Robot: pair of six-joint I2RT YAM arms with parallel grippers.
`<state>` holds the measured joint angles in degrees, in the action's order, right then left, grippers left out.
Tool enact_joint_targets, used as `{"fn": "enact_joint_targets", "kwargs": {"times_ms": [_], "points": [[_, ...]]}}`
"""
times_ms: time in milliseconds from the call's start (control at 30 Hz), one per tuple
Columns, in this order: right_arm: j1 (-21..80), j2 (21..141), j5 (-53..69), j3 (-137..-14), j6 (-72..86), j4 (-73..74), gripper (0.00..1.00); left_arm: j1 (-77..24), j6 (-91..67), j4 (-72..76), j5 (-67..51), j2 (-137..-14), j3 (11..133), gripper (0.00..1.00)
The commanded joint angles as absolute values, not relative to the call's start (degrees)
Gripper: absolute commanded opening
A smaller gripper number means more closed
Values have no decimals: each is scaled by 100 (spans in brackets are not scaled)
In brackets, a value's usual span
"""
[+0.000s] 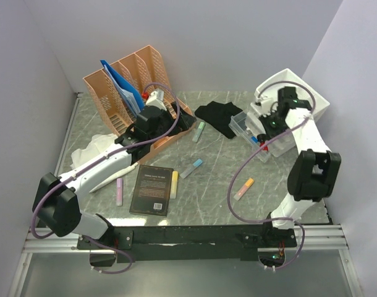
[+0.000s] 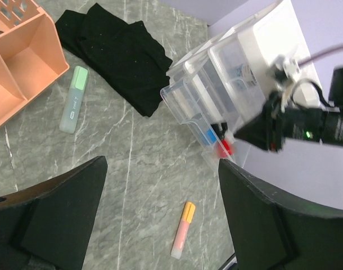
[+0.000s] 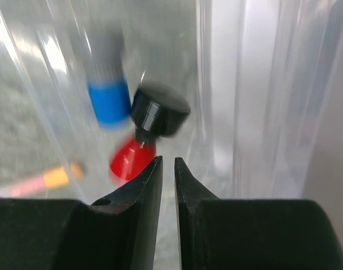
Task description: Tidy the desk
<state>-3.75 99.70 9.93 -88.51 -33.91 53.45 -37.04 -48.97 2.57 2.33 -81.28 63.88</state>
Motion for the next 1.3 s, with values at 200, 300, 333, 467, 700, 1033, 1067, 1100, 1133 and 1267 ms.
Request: {"fn": "enact_joint_targets", "kwargs": {"times_ms": [200, 300, 333, 467, 700, 1033, 1067, 1100, 1133, 1267], "points": [[-853, 8596, 1221, -8278, -3701, 5686, 24, -3665, -4808, 624, -219, -8455, 6828, 88], [-844, 8701, 1713, -8725, -3683, 5897, 27, -3665, -4895, 738, -404, -8534, 6873, 89], [-852, 8762, 1879, -8849, -3709, 5950, 28, -3665, -4930, 782, -465, -8569, 6864, 89], [-844, 8903, 2748, -9412, -3849, 6266, 34, -3656, -5211, 1080, -764, -8657, 6759, 91], [-844, 9079, 3173, -10299, -3341, 6074, 52, -3665, -5344, 1195, -1177, -8868, 6776, 100], [-923, 9764, 2496, -11171, -2883, 6178, 57, -3735, -5326, 1151, -1494, -9219, 6987, 100], [-923, 9799, 2496, -11232, -2900, 6214, 57, -3753, -5335, 1151, -1538, -9237, 6996, 99], [-932, 9843, 2496, -11259, -2918, 6249, 57, -3762, -5344, 1160, -1555, -9255, 7005, 99], [-932, 9887, 2496, -11267, -2944, 6275, 57, -3770, -5344, 1160, -1573, -9290, 7005, 99], [-932, 10002, 2479, -11294, -3006, 6319, 57, -3823, -5326, 1134, -1652, -9395, 7066, 99]]}}
